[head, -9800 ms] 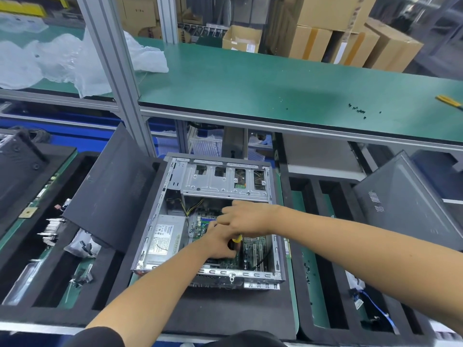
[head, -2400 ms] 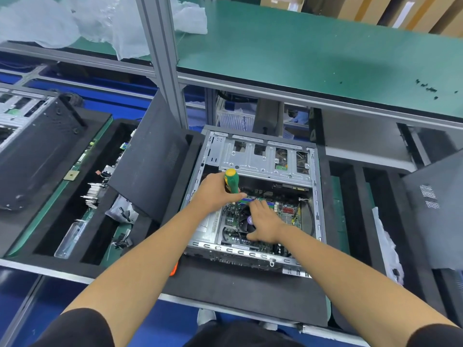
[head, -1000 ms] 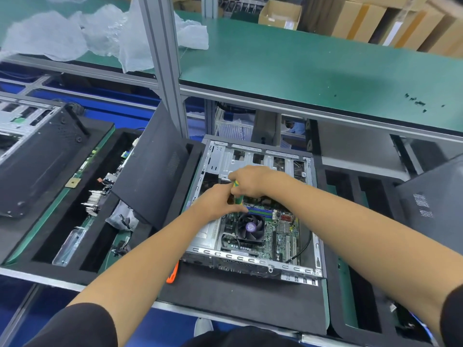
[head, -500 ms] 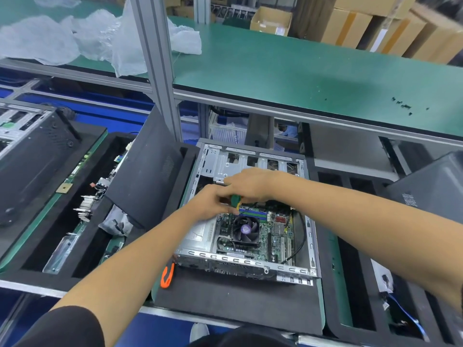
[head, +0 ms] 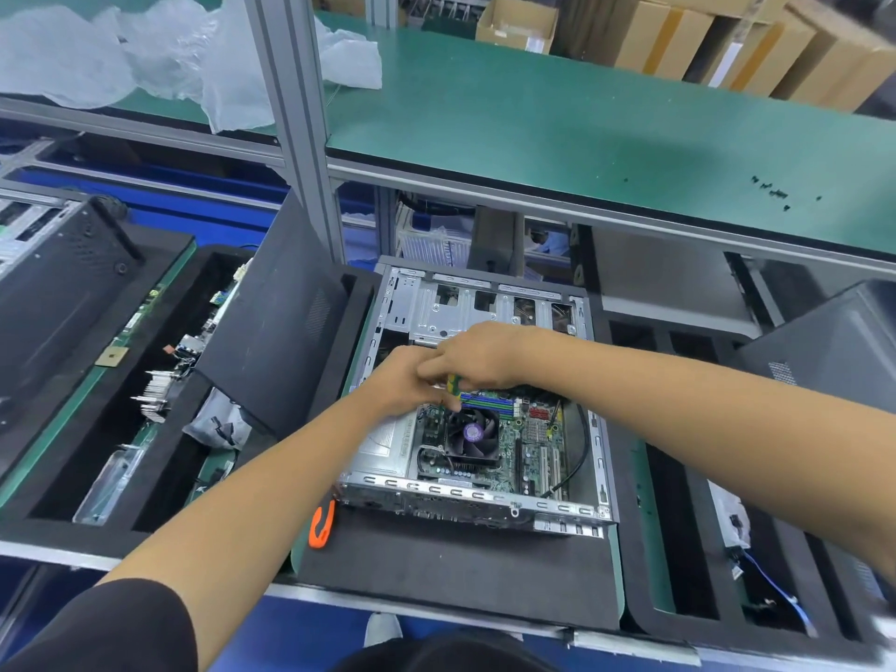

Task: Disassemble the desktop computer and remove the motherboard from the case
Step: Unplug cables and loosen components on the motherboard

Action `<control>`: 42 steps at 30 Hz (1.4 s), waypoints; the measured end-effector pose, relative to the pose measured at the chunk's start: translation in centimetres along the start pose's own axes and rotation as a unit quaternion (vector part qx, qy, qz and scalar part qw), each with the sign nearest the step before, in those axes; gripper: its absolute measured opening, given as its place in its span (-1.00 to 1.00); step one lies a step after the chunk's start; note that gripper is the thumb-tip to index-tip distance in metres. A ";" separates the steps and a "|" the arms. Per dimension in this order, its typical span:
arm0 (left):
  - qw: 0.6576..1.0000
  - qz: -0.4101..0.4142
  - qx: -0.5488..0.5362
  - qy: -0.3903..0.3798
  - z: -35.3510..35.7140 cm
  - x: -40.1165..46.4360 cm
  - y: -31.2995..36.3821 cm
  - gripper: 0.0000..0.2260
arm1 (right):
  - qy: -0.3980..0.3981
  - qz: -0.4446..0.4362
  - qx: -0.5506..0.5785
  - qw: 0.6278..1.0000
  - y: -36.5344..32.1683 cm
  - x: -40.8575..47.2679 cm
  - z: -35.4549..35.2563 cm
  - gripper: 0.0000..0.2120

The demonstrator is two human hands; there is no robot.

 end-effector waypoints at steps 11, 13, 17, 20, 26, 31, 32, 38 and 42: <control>1.000 0.003 -0.010 -0.009 0.4 0.0 -0.3 -0.60 | 0.075 -0.060 0.036 0.995 -0.6 -0.2 -0.3 -0.64; 1.000 0.005 0.024 0.004 0.6 0.3 -0.8 -0.48 | 0.069 0.039 0.142 0.987 0.8 0.0 0.1 -0.65; 0.992 -0.009 0.123 0.023 0.3 0.5 -1.1 -0.43 | 0.023 0.170 0.131 0.976 1.6 0.6 0.8 -0.73; 0.999 0.013 0.031 0.030 0.4 0.1 -0.7 -0.57 | -0.013 0.144 0.088 0.986 0.5 1.2 0.3 -0.74; 0.993 0.046 0.076 -0.080 0.1 0.1 0.9 -0.83 | 0.005 -0.090 -0.183 0.979 -2.4 -0.5 0.1 -0.69; 0.992 0.051 0.102 -0.051 0.6 -0.4 0.5 -0.93 | 0.051 -0.153 -0.211 0.964 -2.8 -0.9 0.3 -0.70; 0.994 0.043 0.088 -0.049 0.7 -0.5 0.3 -0.89 | 0.047 -0.116 -0.163 0.979 -2.2 -0.7 0.2 -0.68; 0.991 0.043 0.126 0.006 0.5 -0.1 0.0 -0.61 | 0.056 0.173 0.117 0.976 1.9 -0.9 0.7 -0.70; 0.992 0.021 0.118 0.034 0.1 -0.3 -0.2 -0.57 | 0.039 0.166 0.133 0.976 0.7 0.1 0.8 -0.85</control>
Point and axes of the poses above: each hand's wrist, its own x-axis towards the middle knuckle, its own z-axis out of the palm, y = z × x, the point moved 8 cm from there along x, towards the middle knuckle, and after that the axes turned 5 degrees about x, right-handed, at the moved point
